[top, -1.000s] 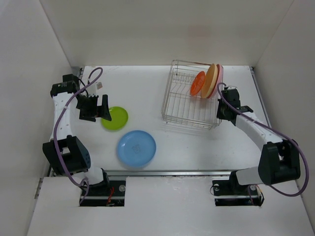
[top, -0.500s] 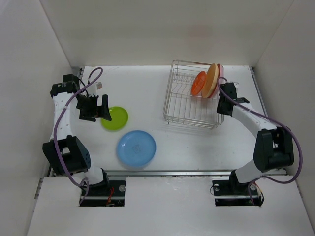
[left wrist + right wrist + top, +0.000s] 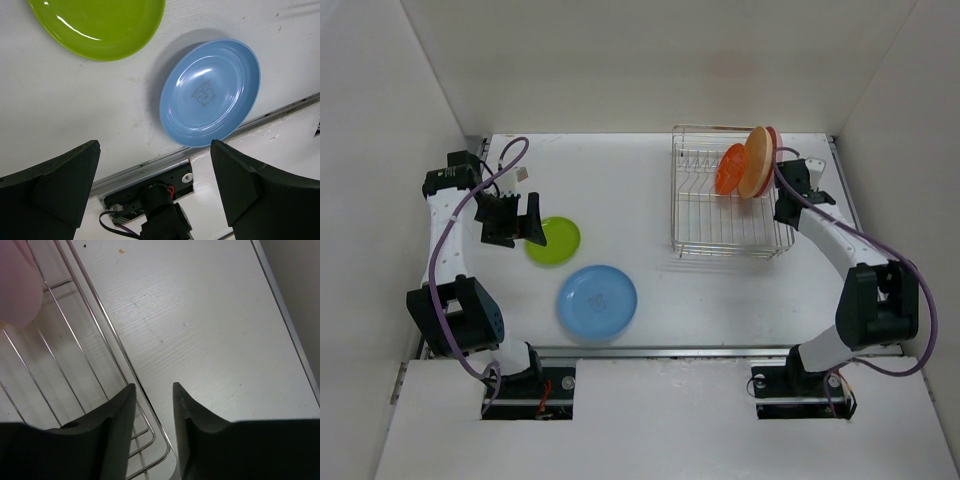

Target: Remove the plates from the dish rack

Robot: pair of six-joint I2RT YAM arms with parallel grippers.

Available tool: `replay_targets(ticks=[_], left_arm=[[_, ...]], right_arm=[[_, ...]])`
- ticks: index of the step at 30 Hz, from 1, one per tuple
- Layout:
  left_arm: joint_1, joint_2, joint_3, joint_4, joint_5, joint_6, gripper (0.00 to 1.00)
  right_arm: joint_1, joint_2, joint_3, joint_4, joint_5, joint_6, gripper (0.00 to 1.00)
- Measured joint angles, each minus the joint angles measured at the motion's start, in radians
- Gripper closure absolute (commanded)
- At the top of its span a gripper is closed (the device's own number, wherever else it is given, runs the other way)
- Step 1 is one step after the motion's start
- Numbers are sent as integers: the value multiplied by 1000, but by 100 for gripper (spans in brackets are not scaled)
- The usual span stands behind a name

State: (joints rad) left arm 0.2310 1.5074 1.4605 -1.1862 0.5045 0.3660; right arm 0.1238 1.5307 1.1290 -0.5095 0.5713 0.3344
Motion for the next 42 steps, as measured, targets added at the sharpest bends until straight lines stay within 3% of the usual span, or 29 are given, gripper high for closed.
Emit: replay_targets(ticks=[3, 4, 11, 14, 16, 20, 24, 28, 32, 42], left_arm=[[0, 0, 0, 0, 0, 0, 10], [0, 0, 0, 0, 0, 0, 10], [0, 0, 0, 6, -1, -2, 10], [0, 0, 0, 16, -1, -11, 10], [0, 0, 0, 20, -2, -17, 10], [0, 0, 0, 27, -15, -27, 10], [0, -5, -5, 46, -41, -31, 10], [0, -14, -15, 51, -61, -32, 10], [0, -14, -15, 53, -72, -32, 10], [0, -14, -30, 60, -78, -34, 10]], right_arm=[[3, -39, -3, 5, -8, -11, 35], [10, -70, -10, 10, -11, -14, 32], [94, -438, -7, 74, -56, -22, 28], [134, -468, 55, 126, -131, -32, 28], [160, -400, 138, 145, -180, -41, 30], [181, -117, 349, 144, -250, -50, 45], [185, 182, 502, 79, -274, -40, 48], [184, 366, 586, -4, -249, -18, 49], [183, 460, 661, -72, -165, 17, 49], [182, 517, 688, -89, -58, 57, 46]])
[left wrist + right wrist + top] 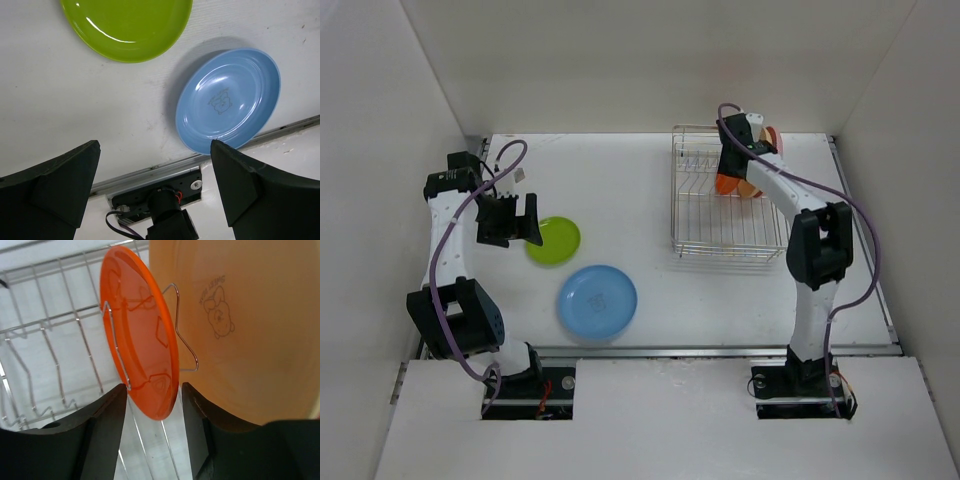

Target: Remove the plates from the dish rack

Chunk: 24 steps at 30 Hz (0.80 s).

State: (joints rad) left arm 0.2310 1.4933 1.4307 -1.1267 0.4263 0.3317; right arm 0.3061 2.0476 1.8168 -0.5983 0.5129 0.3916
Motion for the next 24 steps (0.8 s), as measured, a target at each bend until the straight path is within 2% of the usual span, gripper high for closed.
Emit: replay_targets(ticks=[3, 5, 6, 7, 8, 13, 16, 24], left_arm=[[0, 0, 0, 1, -2, 0, 10], [0, 0, 0, 1, -2, 0, 10], [0, 0, 0, 1, -2, 0, 10], [0, 0, 0, 1, -2, 0, 10], [0, 0, 0, 1, -2, 0, 10], [0, 0, 0, 1, -3, 0, 10], [0, 0, 0, 1, -5, 0, 10], [0, 0, 0, -1, 5, 0, 8]], right_arm=[[-5, 42, 1, 4, 32, 9, 48], [-6, 57, 2, 19, 33, 18, 57], [-3, 58, 2, 28, 33, 21, 78], [-3, 57, 2, 35, 32, 25, 91], [-3, 56, 2, 43, 35, 16, 99], [-9, 35, -18, 60, 87, 7, 100], [29, -22, -30, 50, 152, -3, 100], [175, -326, -32, 46, 317, -28, 100]])
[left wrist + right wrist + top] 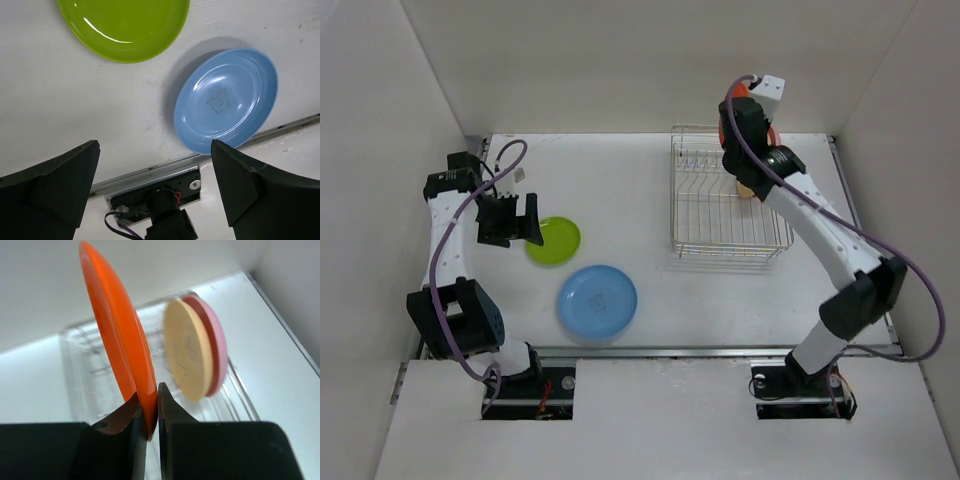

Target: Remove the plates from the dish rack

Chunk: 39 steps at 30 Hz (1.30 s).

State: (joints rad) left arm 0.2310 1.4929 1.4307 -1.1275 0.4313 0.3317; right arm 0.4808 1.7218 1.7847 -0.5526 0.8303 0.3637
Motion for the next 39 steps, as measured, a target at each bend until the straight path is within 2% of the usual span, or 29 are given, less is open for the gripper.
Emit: replay_targets(ticks=[4, 7, 9, 14, 17, 21, 26, 27, 31, 32, 35, 39], left_arm=[[0, -10, 0, -11, 35, 7, 8], [0, -28, 0, -26, 88, 23, 8], [0, -39, 1, -36, 130, 39, 8], [0, -59, 2, -64, 247, 83, 8], [0, -66, 2, -74, 288, 102, 8], [0, -69, -14, -67, 292, 109, 10], [-1, -69, -57, -66, 291, 109, 11], [-1, -69, -64, -62, 290, 111, 14], [-14, -69, -79, -59, 290, 124, 43], [-22, -70, -80, -59, 291, 127, 67], [-47, -73, -82, -68, 311, 133, 99], [-55, -82, -83, -66, 285, 161, 100]], right_arm=[[93, -197, -93, 110, -71, -41, 100], [126, -295, -192, 200, -302, -60, 100], [128, -307, -262, 272, -521, -71, 100], [163, -138, -385, 429, -1067, -82, 100], [214, -23, -408, 462, -1268, -84, 100], [274, 49, -409, 513, -1449, -79, 100], [293, 88, -382, 562, -1525, -69, 100], [291, 102, -373, 570, -1538, -64, 100], [293, 148, -347, 593, -1571, -44, 100], [293, 158, -342, 596, -1575, -41, 100], [294, 183, -327, 599, -1571, -27, 100], [294, 198, -319, 605, -1579, 8, 100]])
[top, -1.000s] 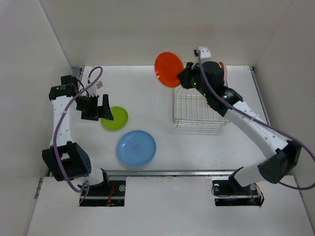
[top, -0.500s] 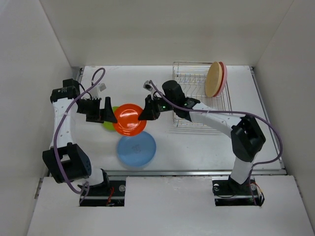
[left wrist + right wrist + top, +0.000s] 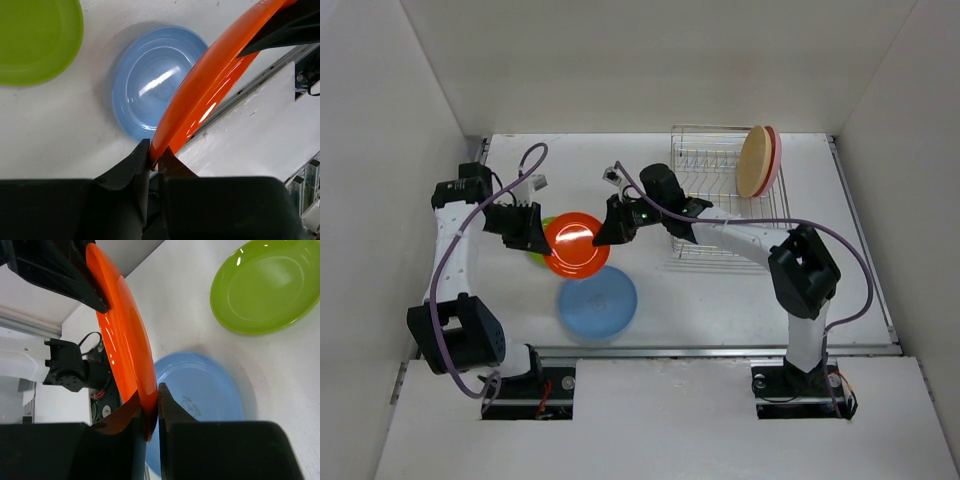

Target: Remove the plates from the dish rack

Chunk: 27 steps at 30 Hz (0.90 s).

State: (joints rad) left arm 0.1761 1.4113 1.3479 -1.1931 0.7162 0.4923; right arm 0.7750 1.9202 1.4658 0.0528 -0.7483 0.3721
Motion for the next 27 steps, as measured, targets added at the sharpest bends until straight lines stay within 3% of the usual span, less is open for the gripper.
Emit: replay_targets(ticks=[2, 5, 6, 10, 17, 24, 26, 27], left_arm=[[0, -2, 0, 0, -6, -3, 100], [-1, -3, 0, 14, -28, -34, 100], [-1, -3, 0, 29, -46, -59, 100], [45, 17, 0, 77, -112, -153, 100], [167, 221, 39, 165, -154, -288, 100], [172, 472, 135, 210, -163, -395, 100], [172, 523, 151, 216, -173, -415, 91], [172, 543, 157, 216, -177, -422, 72]], right_arm=[[1, 0, 1, 0, 0, 5, 97], [3, 5, 7, -2, 8, 16, 68], [5, 7, 13, -2, 10, 12, 47], [12, 13, 54, -31, 77, 4, 23], [-9, 5, 50, -54, 230, 49, 14], [-54, -57, -29, -70, 301, 69, 14], [-54, -78, -47, -74, 308, 69, 14], [-54, -89, -53, -73, 310, 69, 14]])
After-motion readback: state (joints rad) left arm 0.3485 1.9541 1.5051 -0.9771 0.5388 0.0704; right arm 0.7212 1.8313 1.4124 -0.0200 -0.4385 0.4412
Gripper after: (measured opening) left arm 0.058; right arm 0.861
